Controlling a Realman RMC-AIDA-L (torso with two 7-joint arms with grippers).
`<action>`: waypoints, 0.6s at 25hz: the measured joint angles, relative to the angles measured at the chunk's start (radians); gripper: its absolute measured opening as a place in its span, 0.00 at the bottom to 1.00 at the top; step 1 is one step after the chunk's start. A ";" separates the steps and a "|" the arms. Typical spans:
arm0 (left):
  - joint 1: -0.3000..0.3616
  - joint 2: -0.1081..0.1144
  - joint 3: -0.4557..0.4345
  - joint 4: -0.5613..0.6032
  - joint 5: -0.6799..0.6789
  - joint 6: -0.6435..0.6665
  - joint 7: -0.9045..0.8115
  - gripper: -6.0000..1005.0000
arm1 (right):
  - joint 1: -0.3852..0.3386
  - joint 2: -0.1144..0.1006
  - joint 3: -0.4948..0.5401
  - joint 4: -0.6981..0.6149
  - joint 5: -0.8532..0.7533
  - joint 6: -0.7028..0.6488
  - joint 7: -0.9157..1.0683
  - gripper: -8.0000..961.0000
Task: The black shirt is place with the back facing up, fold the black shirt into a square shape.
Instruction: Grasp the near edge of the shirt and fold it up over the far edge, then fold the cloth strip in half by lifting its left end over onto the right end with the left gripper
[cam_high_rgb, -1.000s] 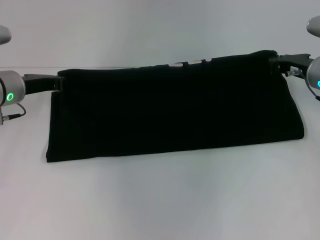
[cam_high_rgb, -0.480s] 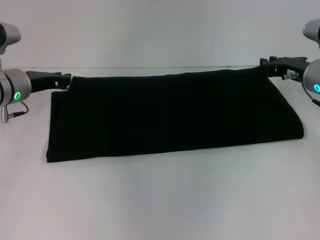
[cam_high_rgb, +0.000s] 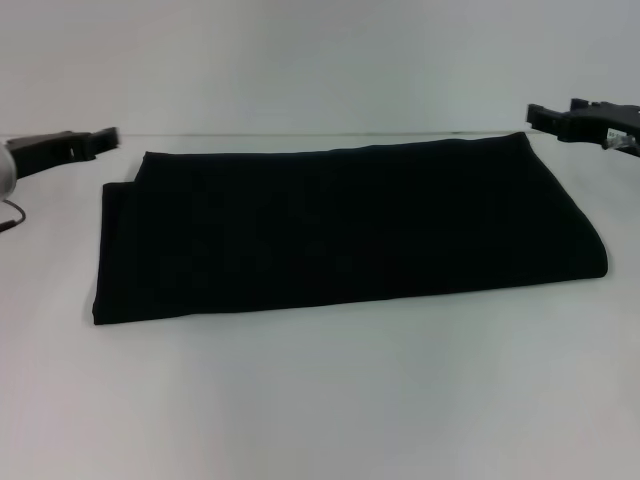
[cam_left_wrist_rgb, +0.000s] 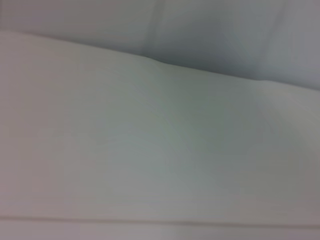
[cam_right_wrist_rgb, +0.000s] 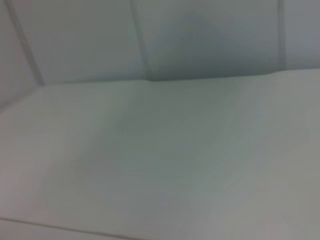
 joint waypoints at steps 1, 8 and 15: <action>0.020 0.003 -0.006 0.030 -0.007 0.088 -0.014 0.50 | -0.014 -0.009 0.000 -0.006 0.005 -0.063 0.017 0.56; 0.106 0.033 -0.138 0.187 -0.018 0.720 -0.107 0.88 | -0.100 -0.055 -0.001 -0.042 0.016 -0.419 0.129 0.72; 0.144 0.064 -0.207 0.217 0.089 0.926 -0.310 0.89 | -0.125 -0.063 0.009 -0.044 0.028 -0.496 0.152 0.78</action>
